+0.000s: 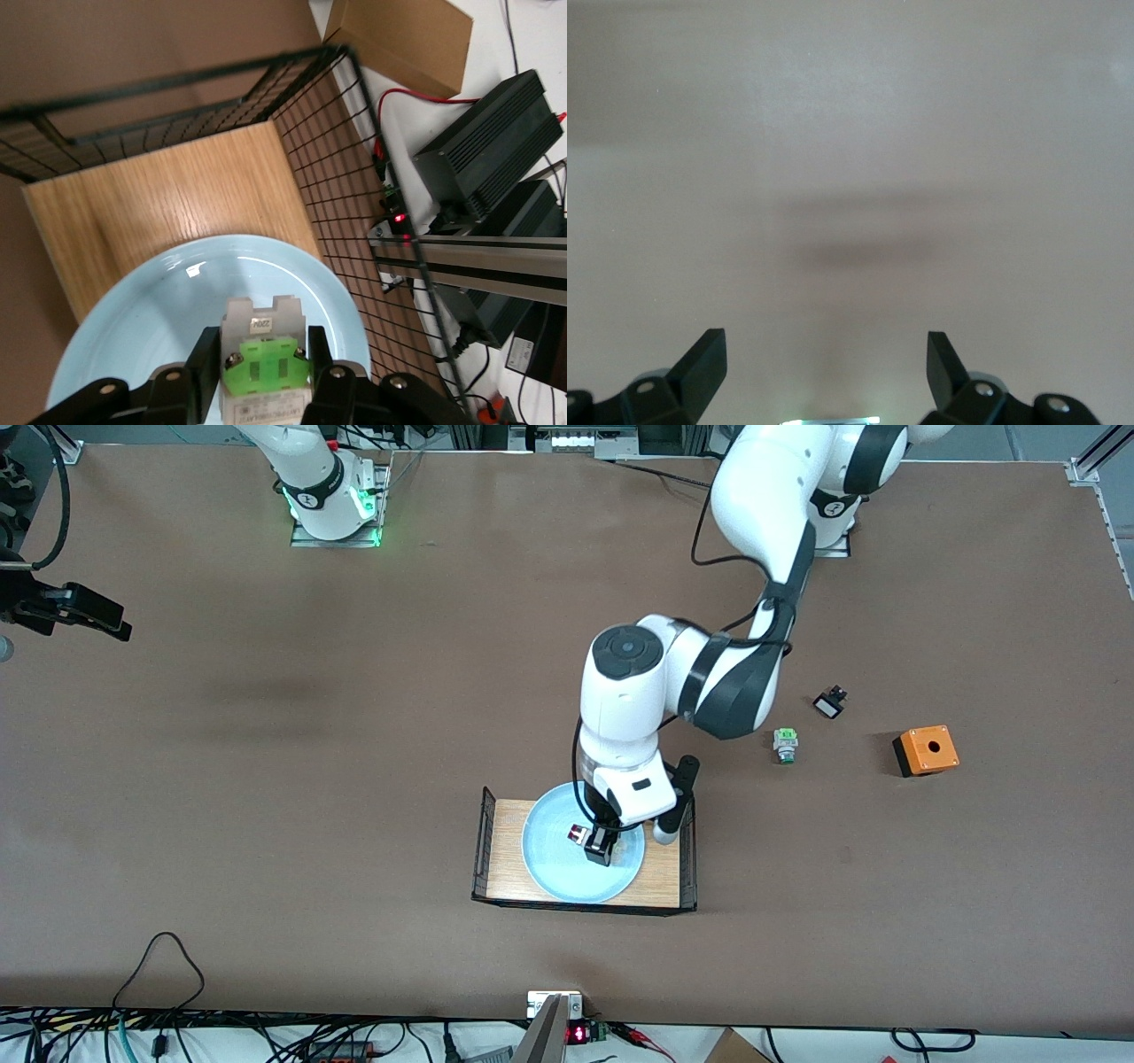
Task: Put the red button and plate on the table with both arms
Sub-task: 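Lift the button with the left gripper while the right gripper reaches out, then set the button down with the left gripper while the right gripper nears the plate, then grip the plate rim with the right gripper while the left gripper withdraws, then lift the blue plate off the tray with the right gripper, then lower the plate onto the table beside the right arm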
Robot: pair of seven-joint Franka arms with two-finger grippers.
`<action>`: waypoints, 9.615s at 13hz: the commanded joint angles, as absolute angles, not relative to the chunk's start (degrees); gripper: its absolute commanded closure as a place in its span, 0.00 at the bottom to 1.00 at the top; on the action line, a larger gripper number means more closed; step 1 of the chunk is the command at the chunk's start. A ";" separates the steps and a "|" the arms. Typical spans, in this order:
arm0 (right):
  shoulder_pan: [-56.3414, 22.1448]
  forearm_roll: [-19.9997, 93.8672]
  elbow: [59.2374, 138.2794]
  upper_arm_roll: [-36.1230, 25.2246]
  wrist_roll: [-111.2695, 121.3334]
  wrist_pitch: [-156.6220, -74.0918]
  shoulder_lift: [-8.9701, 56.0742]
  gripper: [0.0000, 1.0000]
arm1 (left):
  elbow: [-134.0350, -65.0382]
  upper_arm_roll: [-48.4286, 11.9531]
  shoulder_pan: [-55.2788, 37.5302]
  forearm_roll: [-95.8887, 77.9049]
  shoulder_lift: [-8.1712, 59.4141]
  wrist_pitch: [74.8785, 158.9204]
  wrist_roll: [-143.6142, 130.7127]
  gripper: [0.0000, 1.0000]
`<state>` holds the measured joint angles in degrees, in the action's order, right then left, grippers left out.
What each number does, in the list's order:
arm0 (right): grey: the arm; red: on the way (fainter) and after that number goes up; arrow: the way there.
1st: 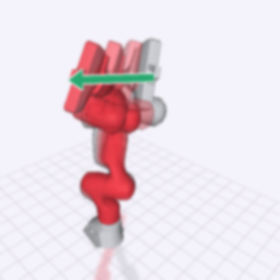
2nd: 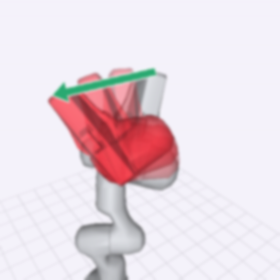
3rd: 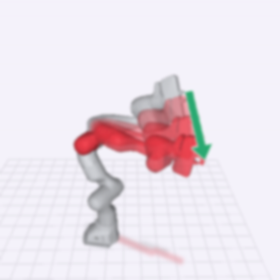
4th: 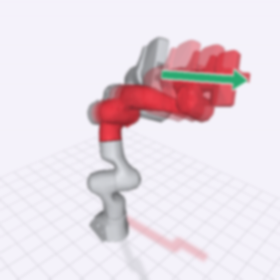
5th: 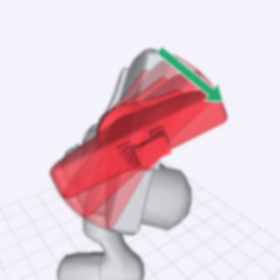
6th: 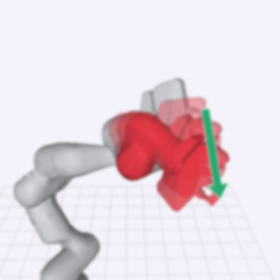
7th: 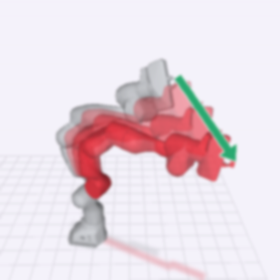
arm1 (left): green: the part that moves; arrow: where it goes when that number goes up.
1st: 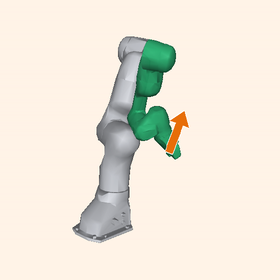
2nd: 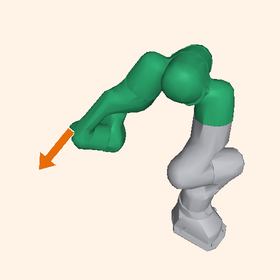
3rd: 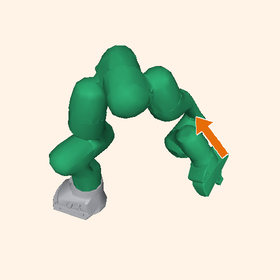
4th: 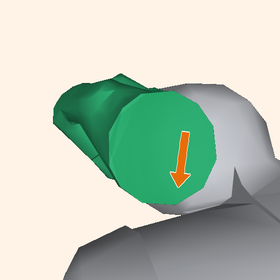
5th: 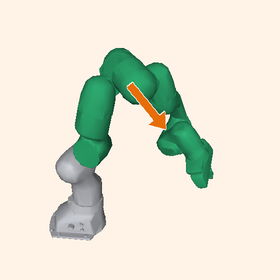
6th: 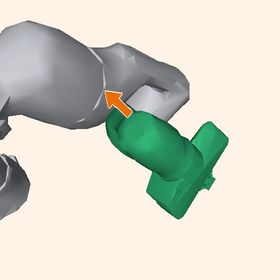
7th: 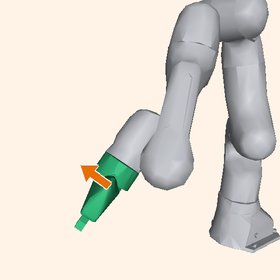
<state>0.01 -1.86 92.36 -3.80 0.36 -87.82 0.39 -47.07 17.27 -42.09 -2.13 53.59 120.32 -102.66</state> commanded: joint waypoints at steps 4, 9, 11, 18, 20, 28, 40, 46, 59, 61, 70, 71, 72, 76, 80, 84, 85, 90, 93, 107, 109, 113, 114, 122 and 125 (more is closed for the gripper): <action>-0.09 -2.20 90.71 -3.60 0.61 -87.63 0.35 0.00 | -48.25 17.05 -37.46 -6.56 42.82 109.09 -86.54 0.98; 0.09 1.14 90.35 -3.69 0.79 -87.28 0.62 0.00 | -49.04 17.31 -29.81 -13.88 38.50 99.77 -61.57 0.98; -1.74 1.40 90.53 -3.34 -0.17 -87.28 0.88 0.00 | -50.71 17.23 -25.95 -15.64 38.15 97.92 -52.35 0.98; -14.49 5.80 90.09 -3.16 -17.92 -91.74 6.76 0.00 | -62.56 17.31 -14.25 -21.53 38.23 97.02 -17.00 0.98; -17.74 6.06 90.09 -3.08 -18.02 -96.48 8.60 0.00 | -67.73 17.31 -12.14 -21.88 38.23 99.56 -10.06 0.98; -29.70 6.15 90.09 -3.08 -46.54 -110.46 15.81 0.00 | -85.42 17.40 -10.90 -21.80 40.77 118.02 9.12 0.97; -37.71 12.04 88.60 -3.16 -81.64 -135.44 28.12 0.00 | -85.35 17.23 -10.19 -24.52 46.67 123.66 16.53 0.18; -38.06 12.04 84.82 -3.25 -86.47 -142.63 34.27 0.00 | -83.49 17.49 -10.11 -23.74 39.40 122.96 11.60 0.00; -38.06 11.87 80.95 -3.25 -86.40 -147.04 40.25 0.39 | -83.14 -4.39 4.74 2.37 11.80 96.52 -4.40 0.00; -38.06 11.87 80.95 -3.25 -86.48 -147.04 40.25 0.44 | -83.49 -3.78 3.61 2.37 8.46 93.27 -3.78 0.00; -38.14 11.51 80.95 -3.25 -86.31 -146.69 40.34 0.91 | -83.67 -1.67 1.05 1.76 2.29 85.00 -0.98 0.00; -38.14 11.51 80.95 -3.25 -86.40 -146.60 40.34 0.92 | -83.76 -1.58 1.05 1.32 1.68 84.73 -0.27 0.00; -38.14 11.51 80.86 -3.25 -86.14 -146.95 40.34 0.96 | -83.59 -1.41 1.14 1.23 1.67 85.16 -0.26 0.00; -38.14 11.51 80.77 -3.25 -85.78 -147.30 40.08 1.00 | -83.58 -1.49 3.08 0.35 1.76 84.91 -0.44 0.00; -39.72 11.69 76.74 -3.34 -86.31 -143.81 38.50 1.00 | -83.50 -1.49 5.10 -1.58 2.11 84.82 -0.18 0.00; -39.12 11.51 74.10 -3.69 -85.52 -133.27 33.06 1.00 | -83.50 -2.11 5.10 -1.84 1.50 84.73 -0.18 0.00; -38.85 11.51 73.48 -3.87 -85.34 -131.33 32.09 1.00 | -83.32 -2.11 5.10 -2.11 1.49 84.81 -0.18 0.00; -36.56 11.51 70.49 -4.13 -84.12 -125.26 30.32 1.00 | -81.83 -1.58 5.27 -3.08 1.49 84.73 -0.18 0.00; -33.67 12.12 70.57 -4.13 -77.21 -117.89 26.47 1.00 | -81.83 -1.50 5.27 -2.90 1.49 84.81 -0.09 0.00; -10.29 8.55 93.15 -4.22 -26.40 -95.79 11.87 1.00 | -81.74 -1.49 5.19 -2.90 1.49 85.17 -0.18 0.00; -8.97 5.28 97.71 -4.22 -21.21 -99.04 11.17 1.00 | -81.74 -1.41 5.19 -2.90 1.49 85.17 -0.18 0.00; -5.02 5.10 109.22 -4.13 -12.24 -107.03 8.36 1.00 | -81.83 -1.41 5.19 -2.99 1.58 85.25 -0.18 0.00; -4.40 5.10 110.99 -4.13 -10.82 -108.18 8.26 1.00 | -81.83 -1.41 5.19 -2.99 1.58 85.17 -0.18 0.00; 1.23 5.36 128.99 -4.04 3.51 -129.07 8.09 1.00 | -81.74 -1.41 5.19 -2.46 1.93 85.43 -0.18 0.00; 2.46 5.54 134.02 -4.04 8.07 -135.60 8.09 1.00 | -81.83 -1.67 5.01 -2.37 2.11 85.43 -0.18 0.00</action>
<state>0.44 5.53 129.69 -5.03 4.45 -132.36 10.58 -82.22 -1.43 4.68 -2.03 1.98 85.38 -1.58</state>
